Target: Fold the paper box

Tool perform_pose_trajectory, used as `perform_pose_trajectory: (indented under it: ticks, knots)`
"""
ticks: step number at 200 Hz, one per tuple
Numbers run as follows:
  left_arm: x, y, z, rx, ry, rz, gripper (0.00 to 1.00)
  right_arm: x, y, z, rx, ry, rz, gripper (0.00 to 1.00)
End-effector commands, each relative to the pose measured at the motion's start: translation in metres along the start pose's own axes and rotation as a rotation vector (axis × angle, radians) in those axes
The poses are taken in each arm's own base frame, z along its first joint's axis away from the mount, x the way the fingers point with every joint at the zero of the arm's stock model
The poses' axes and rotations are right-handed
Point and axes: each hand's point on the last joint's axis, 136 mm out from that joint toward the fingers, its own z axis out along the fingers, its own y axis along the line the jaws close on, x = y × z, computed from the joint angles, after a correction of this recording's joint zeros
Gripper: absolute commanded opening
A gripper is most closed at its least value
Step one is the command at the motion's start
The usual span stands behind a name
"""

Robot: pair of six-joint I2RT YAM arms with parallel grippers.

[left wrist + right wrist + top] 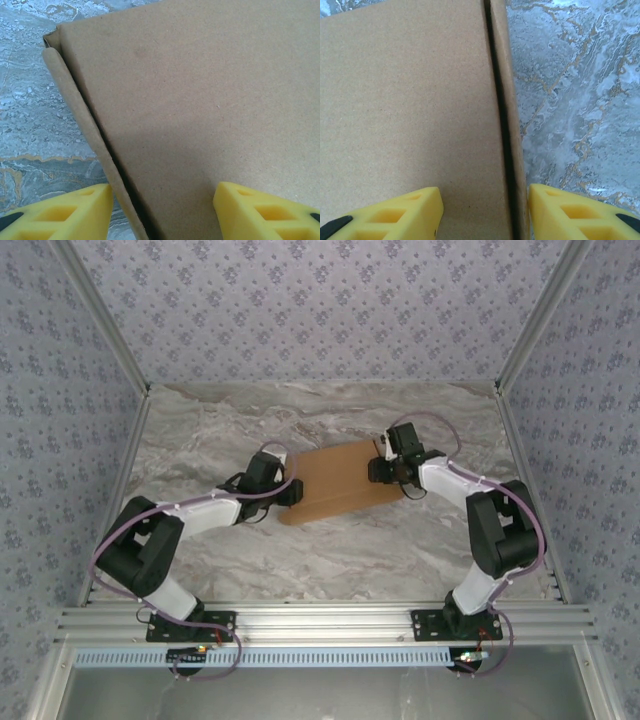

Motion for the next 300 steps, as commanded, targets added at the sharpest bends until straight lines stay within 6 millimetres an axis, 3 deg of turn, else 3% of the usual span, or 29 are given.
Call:
perform_pose_trajectory:
  ticks: [1,46,77,98,137,163,198,228,300]
  knots:
    - [0.039,-0.007,0.005,0.009,0.115,0.036,0.58,0.015,0.007,0.005,0.002,0.088,-0.06,0.52]
    - [0.004,-0.003,-0.016,-0.051,-0.013,0.064,0.73,-0.013,-0.009,-0.026,0.143,0.029,-0.089,0.58]
    - [-0.025,0.0,-0.039,-0.1,-0.126,0.095,0.8,-0.03,-0.004,-0.057,0.181,-0.056,-0.125,0.62]
    - [-0.04,0.003,-0.051,-0.11,-0.175,0.116,0.84,-0.029,0.005,-0.072,0.201,-0.093,-0.159,0.64]
    - [-0.065,0.003,-0.045,-0.04,-0.155,0.145,0.89,0.006,0.037,-0.084,0.126,-0.099,-0.236,0.7]
    - [-0.08,0.003,-0.021,0.004,-0.089,0.16,0.88,0.037,0.061,-0.085,0.014,-0.054,-0.268,0.76]
    - [-0.091,-0.002,0.014,0.109,0.02,0.157,0.85,0.07,0.071,-0.092,-0.052,-0.005,-0.299,0.79]
    - [-0.087,-0.012,0.03,0.191,0.128,0.155,0.83,0.085,0.065,-0.096,-0.06,0.027,-0.304,0.81]
    - [-0.065,-0.025,0.035,0.295,0.212,0.118,0.75,0.102,0.07,-0.104,-0.223,0.102,-0.251,0.8]
